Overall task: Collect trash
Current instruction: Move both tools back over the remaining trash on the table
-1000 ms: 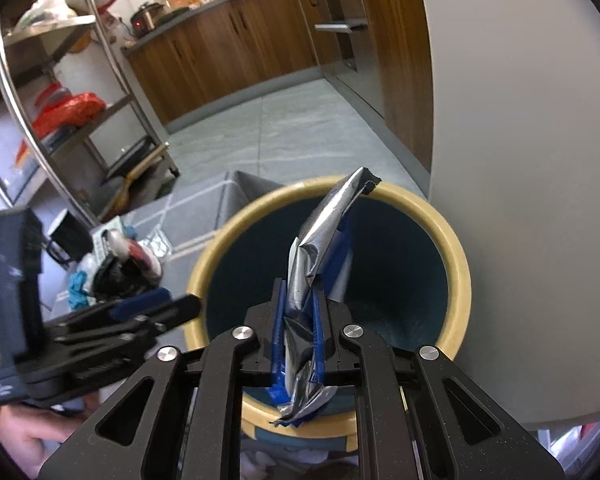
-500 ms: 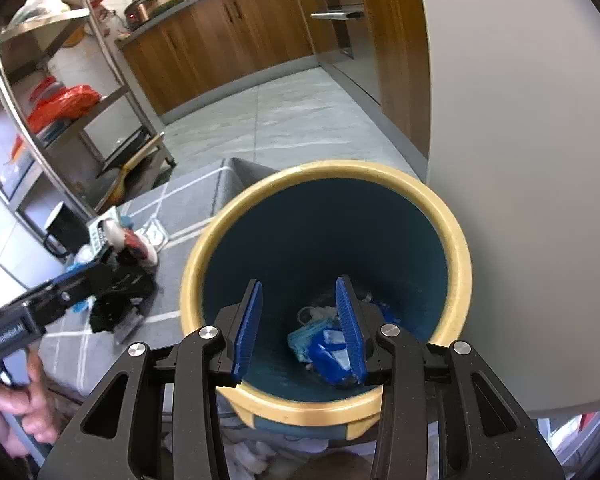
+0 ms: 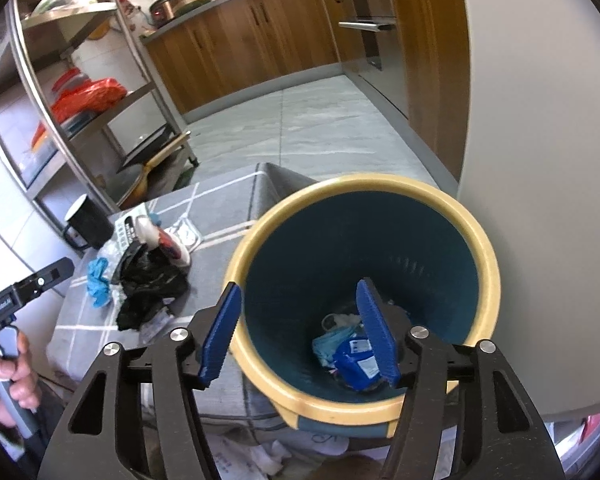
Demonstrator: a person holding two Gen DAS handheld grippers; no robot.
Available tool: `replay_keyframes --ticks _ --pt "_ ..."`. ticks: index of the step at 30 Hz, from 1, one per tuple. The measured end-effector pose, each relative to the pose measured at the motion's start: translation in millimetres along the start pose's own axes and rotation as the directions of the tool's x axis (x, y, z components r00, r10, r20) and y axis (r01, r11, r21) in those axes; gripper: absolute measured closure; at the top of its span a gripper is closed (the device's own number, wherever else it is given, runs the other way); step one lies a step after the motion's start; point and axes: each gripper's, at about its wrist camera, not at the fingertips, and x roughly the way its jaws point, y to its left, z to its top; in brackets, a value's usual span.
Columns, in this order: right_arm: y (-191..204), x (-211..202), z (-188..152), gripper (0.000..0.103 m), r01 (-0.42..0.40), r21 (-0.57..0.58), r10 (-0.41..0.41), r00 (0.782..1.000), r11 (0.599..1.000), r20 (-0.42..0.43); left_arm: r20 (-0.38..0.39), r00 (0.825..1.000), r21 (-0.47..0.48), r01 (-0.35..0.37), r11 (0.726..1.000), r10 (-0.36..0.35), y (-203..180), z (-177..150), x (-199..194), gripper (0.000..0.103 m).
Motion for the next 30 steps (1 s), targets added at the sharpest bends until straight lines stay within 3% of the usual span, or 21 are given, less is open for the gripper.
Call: replay_keyframes --ticks 7,17,21,26,30 --pt "19.2 -0.4 2.7 0.033 -0.02 -0.037 0.02 1.0 0.999 0.0 0.003 0.998 -0.056 -0.061 0.997 0.061 42.2 -3.2 -14.2 0.03" --pt "45.6 7.0 1.9 0.033 -0.052 -0.089 0.049 0.998 0.995 -0.028 -0.051 0.987 -0.148 -0.156 0.977 0.149 99.3 -20.4 -12.0 0.03" --pt "55.3 10.0 -0.1 0.033 -0.06 -0.113 0.056 0.998 0.992 -0.04 -0.077 0.981 -0.168 -0.191 0.967 0.18 121.8 -19.5 1.2 0.03" --pt "67.7 13.3 -1.6 0.033 -0.07 -0.133 0.063 0.996 0.989 -0.056 -0.141 0.976 -0.177 -0.192 0.965 0.169 137.9 -19.1 30.4 0.031" --pt "76.6 16.2 -1.7 0.033 -0.078 -0.151 0.068 0.995 0.985 -0.067 -0.157 0.973 -0.169 -0.198 0.966 0.172 140.7 -12.6 49.2 0.037"
